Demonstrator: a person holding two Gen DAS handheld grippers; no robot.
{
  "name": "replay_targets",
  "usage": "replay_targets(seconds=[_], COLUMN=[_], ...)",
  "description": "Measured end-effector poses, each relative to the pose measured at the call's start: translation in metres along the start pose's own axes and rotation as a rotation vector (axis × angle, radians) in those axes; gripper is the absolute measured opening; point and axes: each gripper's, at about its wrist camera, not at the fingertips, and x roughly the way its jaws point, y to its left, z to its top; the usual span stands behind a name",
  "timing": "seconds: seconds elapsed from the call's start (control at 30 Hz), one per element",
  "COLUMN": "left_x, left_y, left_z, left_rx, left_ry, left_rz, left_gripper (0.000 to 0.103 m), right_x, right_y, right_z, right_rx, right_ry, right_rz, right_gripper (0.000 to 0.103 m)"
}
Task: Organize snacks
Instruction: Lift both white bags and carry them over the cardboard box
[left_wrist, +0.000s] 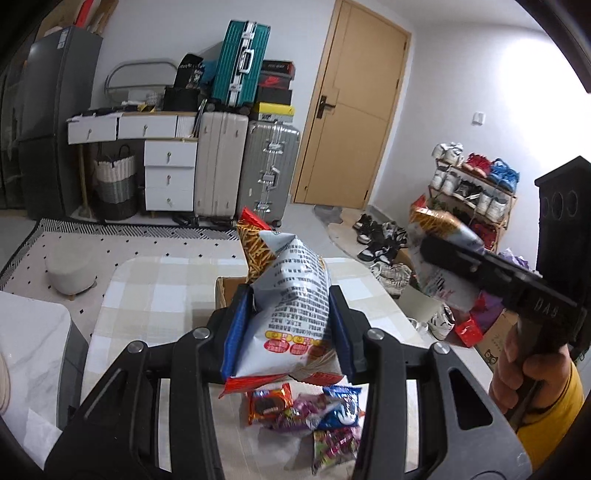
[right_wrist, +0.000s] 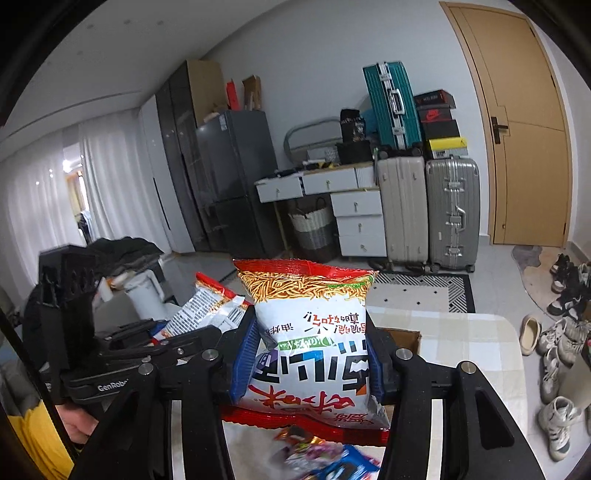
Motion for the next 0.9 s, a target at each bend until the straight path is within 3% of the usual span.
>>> replay_targets(seconds=[0.53, 0.9], left_x=[0.238, 0.361], left_y=[0.038, 0.067], left_z=[0.023, 0.007], left_rx=[-0.028, -0.02], left_ry=[0.227, 0.333], left_rz=[0.062, 0.098], left_gripper=[0.038, 0.039], right_x=[0.171, 0.226], right_y=[-0.098, -0.114], right_z=[-0.022, -0.057], right_rx=[0.119, 0.088], right_ry=[0.229, 0.343], right_rz=[-0.015, -0.04], right_gripper=[0.05, 0.05])
